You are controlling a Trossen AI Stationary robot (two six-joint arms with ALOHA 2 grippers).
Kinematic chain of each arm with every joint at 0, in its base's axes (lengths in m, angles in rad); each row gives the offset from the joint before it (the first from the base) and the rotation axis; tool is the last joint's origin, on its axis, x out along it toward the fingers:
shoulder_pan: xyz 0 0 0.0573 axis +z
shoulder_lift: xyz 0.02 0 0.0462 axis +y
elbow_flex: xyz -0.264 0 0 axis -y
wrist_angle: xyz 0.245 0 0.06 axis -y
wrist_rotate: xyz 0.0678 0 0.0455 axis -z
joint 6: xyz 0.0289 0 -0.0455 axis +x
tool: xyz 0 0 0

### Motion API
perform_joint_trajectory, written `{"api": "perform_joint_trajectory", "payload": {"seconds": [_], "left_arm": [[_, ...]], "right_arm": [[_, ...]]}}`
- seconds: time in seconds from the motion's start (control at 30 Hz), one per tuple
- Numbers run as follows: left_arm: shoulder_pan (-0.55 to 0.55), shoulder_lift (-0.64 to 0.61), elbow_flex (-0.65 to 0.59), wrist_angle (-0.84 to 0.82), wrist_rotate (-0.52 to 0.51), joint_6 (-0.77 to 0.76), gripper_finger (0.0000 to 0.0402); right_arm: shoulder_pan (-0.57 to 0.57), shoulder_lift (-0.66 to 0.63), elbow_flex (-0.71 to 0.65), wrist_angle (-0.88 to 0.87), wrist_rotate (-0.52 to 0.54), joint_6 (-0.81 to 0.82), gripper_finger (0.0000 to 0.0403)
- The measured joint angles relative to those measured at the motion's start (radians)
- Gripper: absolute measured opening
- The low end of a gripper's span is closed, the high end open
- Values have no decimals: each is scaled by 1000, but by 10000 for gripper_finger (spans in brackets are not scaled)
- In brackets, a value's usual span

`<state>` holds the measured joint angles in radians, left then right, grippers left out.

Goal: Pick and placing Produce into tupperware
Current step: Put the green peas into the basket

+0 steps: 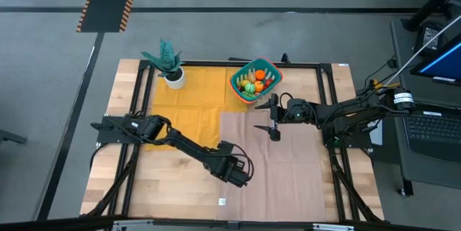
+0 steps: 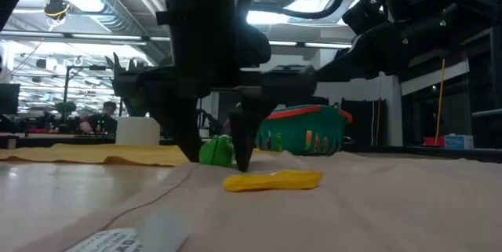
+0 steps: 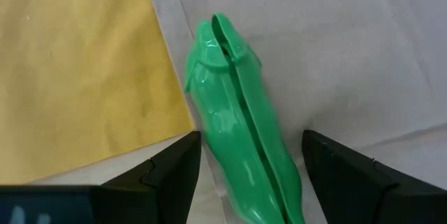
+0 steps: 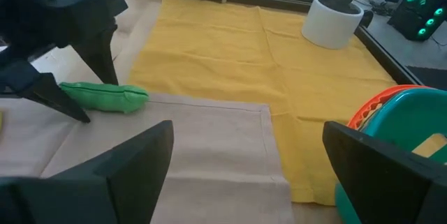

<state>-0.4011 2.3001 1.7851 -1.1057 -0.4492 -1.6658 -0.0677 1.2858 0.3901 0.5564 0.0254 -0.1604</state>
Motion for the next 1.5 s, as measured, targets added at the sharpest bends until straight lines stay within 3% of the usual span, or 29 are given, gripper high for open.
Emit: {"api": "perform_joint_trajectory", "payload": {"seconds": [0.43, 0.87, 1.37, 1.5], "left_arm": [[-3, -6, 0, -7, 8, 22, 198], [-3, -14, 0, -4, 19, 37, 195], [-3, -14, 0, -12, 28, 37, 122], [-3, -16, 0, -33, 28, 36, 120]], "right_arm": [[0, 0, 0, -2, 0, 1, 365], [0, 0, 0, -1, 0, 1, 365], [0, 0, 0, -1, 0, 1, 365], [0, 0, 0, -1, 0, 1, 365]]}}
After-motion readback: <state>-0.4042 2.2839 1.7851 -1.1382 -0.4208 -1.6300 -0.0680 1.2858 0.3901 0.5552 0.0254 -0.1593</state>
